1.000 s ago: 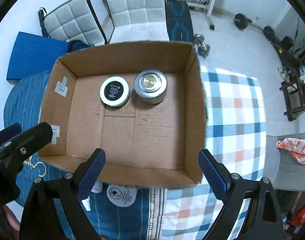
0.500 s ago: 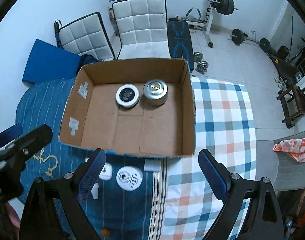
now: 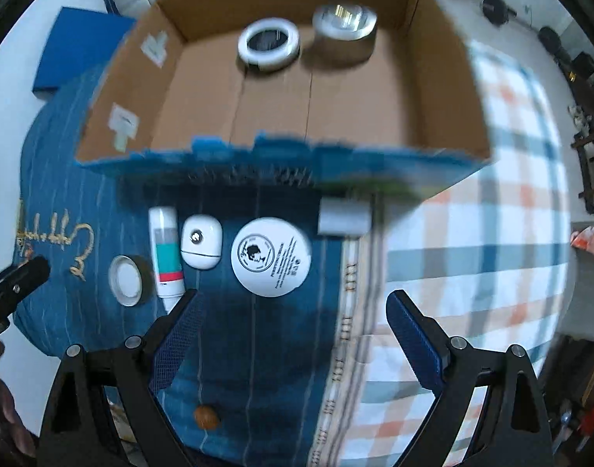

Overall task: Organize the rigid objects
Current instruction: 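Grasp the gold-rimmed tin with the left tool while the right tool grasps the white cream jar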

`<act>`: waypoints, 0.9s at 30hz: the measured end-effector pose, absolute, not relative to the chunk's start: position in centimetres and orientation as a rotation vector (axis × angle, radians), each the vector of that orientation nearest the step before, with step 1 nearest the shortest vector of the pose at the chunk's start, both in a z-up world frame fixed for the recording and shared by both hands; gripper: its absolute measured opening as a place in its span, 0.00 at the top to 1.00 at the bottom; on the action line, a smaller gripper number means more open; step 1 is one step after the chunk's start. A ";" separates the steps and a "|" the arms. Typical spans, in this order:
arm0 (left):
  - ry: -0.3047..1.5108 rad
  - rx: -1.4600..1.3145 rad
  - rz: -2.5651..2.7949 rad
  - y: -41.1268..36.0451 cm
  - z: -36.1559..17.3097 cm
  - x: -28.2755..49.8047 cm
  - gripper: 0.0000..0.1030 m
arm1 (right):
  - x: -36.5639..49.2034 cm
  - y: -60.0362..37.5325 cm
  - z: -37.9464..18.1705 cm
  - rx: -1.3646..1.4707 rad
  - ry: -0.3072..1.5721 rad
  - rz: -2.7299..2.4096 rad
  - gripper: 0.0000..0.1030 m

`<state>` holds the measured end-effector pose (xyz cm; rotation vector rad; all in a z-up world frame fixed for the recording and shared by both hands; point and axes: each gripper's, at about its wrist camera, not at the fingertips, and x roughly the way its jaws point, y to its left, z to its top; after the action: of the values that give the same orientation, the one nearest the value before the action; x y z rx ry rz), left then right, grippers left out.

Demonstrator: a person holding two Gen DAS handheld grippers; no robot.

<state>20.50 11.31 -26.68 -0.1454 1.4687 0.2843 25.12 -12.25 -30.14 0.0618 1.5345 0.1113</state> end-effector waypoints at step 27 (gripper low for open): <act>1.753 -0.284 0.185 11.7 -41.2 21.3 0.14 | 22.5 -11.4 -40.2 0.007 1.761 0.082 0.29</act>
<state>21.27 11.67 -41.21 -0.2839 1.7534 0.1848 22.49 -11.42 -40.18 0.0069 1.7609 0.0823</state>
